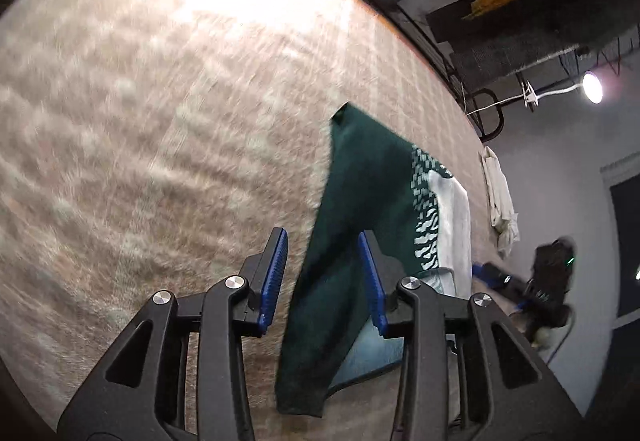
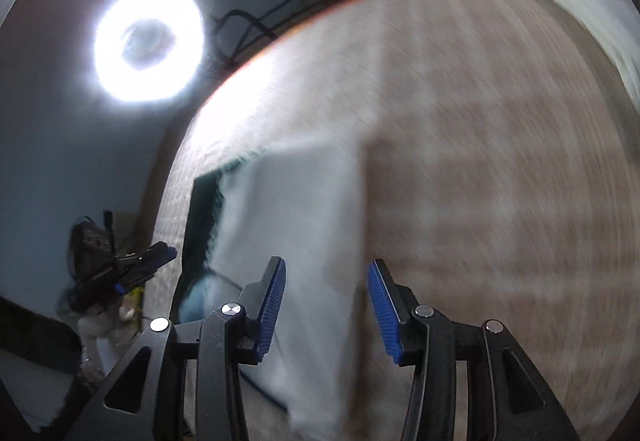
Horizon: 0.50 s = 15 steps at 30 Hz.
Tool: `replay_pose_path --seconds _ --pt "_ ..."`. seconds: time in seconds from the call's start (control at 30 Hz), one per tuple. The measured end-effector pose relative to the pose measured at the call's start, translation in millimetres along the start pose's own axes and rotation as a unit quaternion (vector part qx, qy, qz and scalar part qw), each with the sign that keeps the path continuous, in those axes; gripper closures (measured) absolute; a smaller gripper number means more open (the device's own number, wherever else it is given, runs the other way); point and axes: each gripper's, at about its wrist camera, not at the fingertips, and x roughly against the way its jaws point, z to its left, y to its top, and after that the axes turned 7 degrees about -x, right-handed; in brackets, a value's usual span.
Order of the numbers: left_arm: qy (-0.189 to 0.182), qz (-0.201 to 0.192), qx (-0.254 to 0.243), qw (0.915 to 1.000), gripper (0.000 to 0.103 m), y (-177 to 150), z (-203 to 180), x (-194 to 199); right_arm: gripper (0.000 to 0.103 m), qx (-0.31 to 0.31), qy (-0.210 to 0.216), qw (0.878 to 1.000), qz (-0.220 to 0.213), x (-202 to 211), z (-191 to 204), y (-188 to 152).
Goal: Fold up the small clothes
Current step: 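Open both grippers and move them over the folded bundle's edges, then grasp the green corner with the left gripper while the right gripper grasps the white corner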
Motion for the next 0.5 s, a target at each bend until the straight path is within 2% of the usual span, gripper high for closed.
replay_pose_path --seconds 0.03,0.07,0.13,0.23,0.33,0.5 --pt "-0.003 0.003 0.005 1.0 0.066 -1.1 2.2 -0.1 0.057 -0.019 0.01 1.0 0.011 -1.3 -12.8 -4.3" --pt "-0.008 0.009 0.009 0.9999 0.066 -1.8 3.0 -2.2 0.062 -0.028 0.023 0.999 0.015 -4.2 -18.7 -7.5" --pt "-0.02 0.024 0.011 0.9995 0.066 -1.5 4.0 -9.4 0.062 -0.037 0.051 0.998 0.018 -3.3 -26.3 -8.8" --pt "-0.03 0.023 0.006 0.9993 0.066 -0.2 -1.1 -17.4 0.068 -0.046 0.083 0.995 0.031 -11.6 -29.9 -7.2" --pt "-0.047 0.022 0.009 0.9986 0.066 4.9 -2.5 -24.1 0.07 -0.052 0.114 0.992 0.035 -21.9 -30.7 -2.3" --pt "-0.068 0.023 0.018 0.9972 0.067 12.6 -9.8 -36.4 0.075 -0.069 0.144 0.986 0.04 -40.5 -25.4 4.9"
